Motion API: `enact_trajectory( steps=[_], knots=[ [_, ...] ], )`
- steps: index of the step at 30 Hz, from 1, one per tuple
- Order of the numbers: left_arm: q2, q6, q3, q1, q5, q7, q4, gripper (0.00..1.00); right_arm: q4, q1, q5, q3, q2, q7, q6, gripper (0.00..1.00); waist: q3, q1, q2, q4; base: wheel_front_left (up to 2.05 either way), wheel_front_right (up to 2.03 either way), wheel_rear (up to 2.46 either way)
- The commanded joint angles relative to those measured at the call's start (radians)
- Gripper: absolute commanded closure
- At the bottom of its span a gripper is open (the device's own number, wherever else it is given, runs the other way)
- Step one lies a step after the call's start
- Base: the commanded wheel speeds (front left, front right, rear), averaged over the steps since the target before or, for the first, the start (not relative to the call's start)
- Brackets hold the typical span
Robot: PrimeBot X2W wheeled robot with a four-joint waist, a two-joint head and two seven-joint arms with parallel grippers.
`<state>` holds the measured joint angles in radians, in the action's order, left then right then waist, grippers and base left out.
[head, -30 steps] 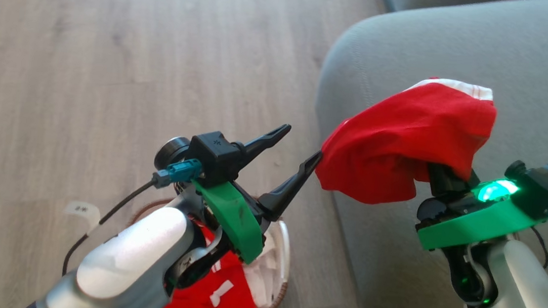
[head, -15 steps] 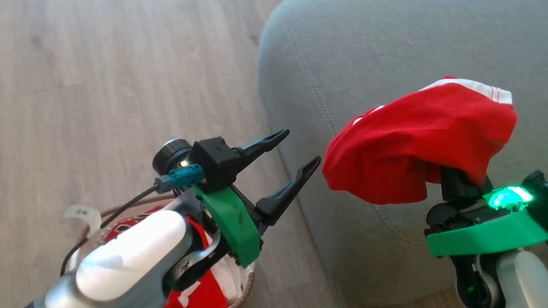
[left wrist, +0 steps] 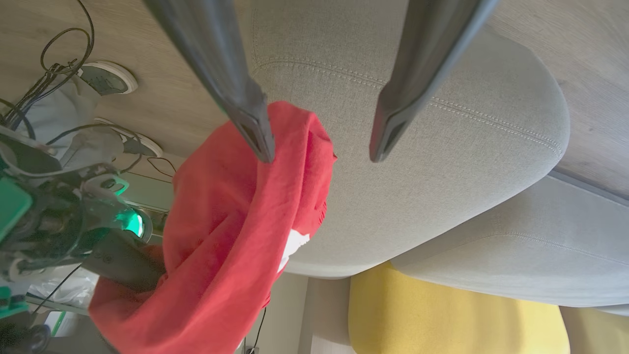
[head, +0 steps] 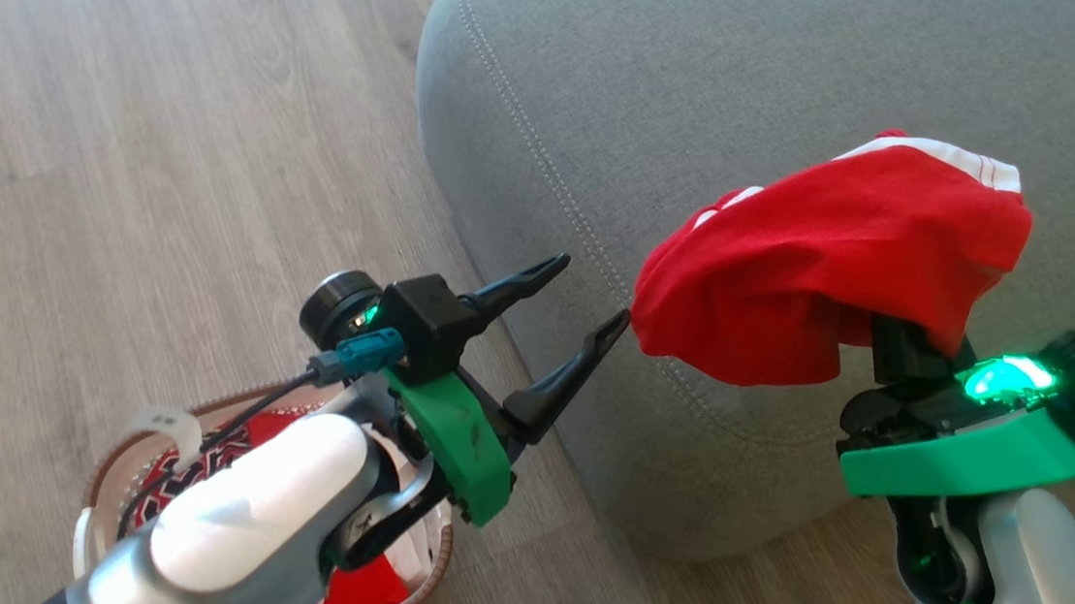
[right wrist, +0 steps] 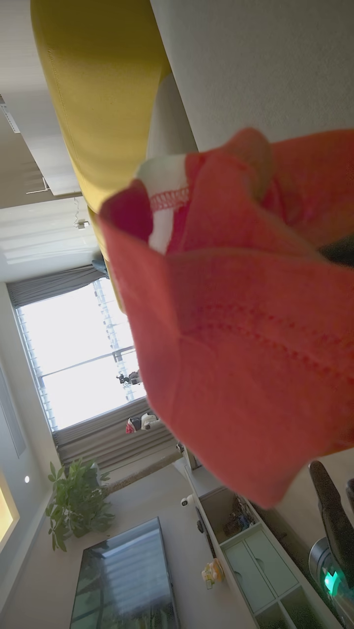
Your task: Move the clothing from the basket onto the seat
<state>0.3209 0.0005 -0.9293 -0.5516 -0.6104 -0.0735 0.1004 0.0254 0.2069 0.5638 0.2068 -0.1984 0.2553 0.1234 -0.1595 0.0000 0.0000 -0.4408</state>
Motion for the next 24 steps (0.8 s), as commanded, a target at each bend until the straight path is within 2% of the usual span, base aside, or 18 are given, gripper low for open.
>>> enact_trajectory(
  steps=[1,10,24],
  knots=[
    [0.023,0.008,0.034,-0.069,0.008,-0.011,-0.034,0.0,0.036,0.014,-0.004,0.013,-0.011,0.006,0.007,1.0,-0.004,0.0,0.0,-0.005,0.0,0.0,0.0],
    [0.024,0.005,0.028,-0.1,0.02,-0.005,-0.052,0.0,-0.008,0.113,0.01,0.029,-0.071,0.006,0.007,1.0,-0.045,0.0,0.0,-0.004,0.0,0.0,0.0],
    [0.043,-0.011,0.022,-0.166,0.033,0.033,-0.091,0.0,-0.156,0.357,0.069,0.0,-0.211,0.006,0.007,1.0,-0.162,0.0,0.0,0.051,0.0,0.0,0.0]
  ],
)
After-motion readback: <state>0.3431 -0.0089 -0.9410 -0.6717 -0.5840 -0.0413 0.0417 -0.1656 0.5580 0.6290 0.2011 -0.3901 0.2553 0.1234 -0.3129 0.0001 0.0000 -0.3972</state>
